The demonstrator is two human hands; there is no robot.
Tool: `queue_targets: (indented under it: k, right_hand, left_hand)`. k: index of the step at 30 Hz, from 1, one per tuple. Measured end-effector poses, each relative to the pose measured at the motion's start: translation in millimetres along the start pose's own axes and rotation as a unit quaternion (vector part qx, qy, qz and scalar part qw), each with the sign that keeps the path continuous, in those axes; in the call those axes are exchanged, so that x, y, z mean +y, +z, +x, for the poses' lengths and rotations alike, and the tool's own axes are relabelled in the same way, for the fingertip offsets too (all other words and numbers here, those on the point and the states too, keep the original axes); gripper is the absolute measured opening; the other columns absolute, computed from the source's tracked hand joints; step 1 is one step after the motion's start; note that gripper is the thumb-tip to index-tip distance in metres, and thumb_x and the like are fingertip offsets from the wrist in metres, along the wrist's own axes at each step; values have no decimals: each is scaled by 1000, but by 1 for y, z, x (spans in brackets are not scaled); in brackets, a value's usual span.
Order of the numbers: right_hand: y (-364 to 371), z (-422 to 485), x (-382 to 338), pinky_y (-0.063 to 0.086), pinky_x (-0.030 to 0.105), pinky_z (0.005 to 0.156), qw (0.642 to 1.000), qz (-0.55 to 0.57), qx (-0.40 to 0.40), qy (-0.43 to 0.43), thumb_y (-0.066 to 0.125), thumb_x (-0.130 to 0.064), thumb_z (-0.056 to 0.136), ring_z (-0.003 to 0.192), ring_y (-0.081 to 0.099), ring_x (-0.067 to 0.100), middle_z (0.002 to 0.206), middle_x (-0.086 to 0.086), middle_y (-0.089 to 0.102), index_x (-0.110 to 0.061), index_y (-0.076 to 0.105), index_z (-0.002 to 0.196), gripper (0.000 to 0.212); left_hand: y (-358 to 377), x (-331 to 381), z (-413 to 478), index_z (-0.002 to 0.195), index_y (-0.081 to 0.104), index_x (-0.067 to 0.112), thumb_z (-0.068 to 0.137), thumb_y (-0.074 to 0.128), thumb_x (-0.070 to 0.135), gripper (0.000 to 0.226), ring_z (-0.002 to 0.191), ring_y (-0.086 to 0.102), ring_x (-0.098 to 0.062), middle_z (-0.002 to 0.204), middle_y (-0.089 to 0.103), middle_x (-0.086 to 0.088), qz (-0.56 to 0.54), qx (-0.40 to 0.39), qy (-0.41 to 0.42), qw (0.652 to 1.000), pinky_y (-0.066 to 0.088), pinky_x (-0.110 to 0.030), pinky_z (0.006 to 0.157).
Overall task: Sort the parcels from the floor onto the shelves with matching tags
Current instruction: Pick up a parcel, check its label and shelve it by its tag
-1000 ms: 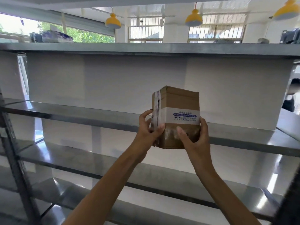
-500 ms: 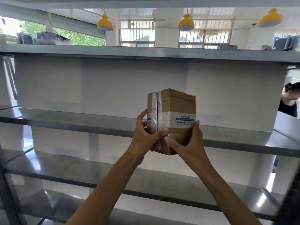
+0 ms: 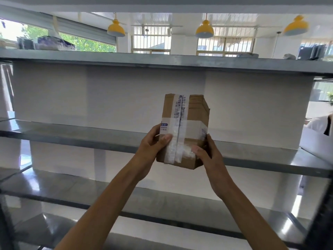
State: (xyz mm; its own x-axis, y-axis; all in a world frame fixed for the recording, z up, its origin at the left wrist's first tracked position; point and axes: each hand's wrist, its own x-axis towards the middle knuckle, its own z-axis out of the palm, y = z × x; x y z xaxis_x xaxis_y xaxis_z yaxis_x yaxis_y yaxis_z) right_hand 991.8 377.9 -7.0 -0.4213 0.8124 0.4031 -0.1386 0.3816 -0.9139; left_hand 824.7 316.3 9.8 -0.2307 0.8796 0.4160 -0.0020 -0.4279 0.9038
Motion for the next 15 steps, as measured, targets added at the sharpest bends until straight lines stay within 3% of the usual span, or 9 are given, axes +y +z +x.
queue_targets:
  k: [3,6,10,15]
  right_hand:
    - [4,0,0,45,33,103,1000,4,-16,-21,61,-57,59,132,41,18,149,-3,35,-32,19,148,101]
    - [4,3,-1,50,14,84,999,8,-17,-35,57,-57,62,131,42,15,151,-5,31,-33,18,148,98]
    - [4,0,0,51,7,72,998,18,-25,-48,54,-51,71,105,55,-10,147,-10,36,-32,20,148,86]
    - [4,-5,-2,49,4,72,992,-42,41,-111,61,-49,73,105,55,-15,129,-12,57,-25,46,137,70]
  left_hand:
    - [2,-10,-5,138,32,35,85,49,42,56,114,61,-20,128,59,1,-63,-41,4,997,55,-35,86]
    - [7,-14,-3,140,29,33,85,47,44,60,116,60,-19,133,55,-2,-65,-44,3,997,55,-30,85]
    - [7,-14,3,136,34,34,84,49,43,55,112,62,-17,127,60,2,-62,-39,11,997,56,-28,79]
    - [-1,-19,5,134,34,37,87,48,46,50,113,61,-19,123,62,6,-60,-33,40,997,56,-32,79]
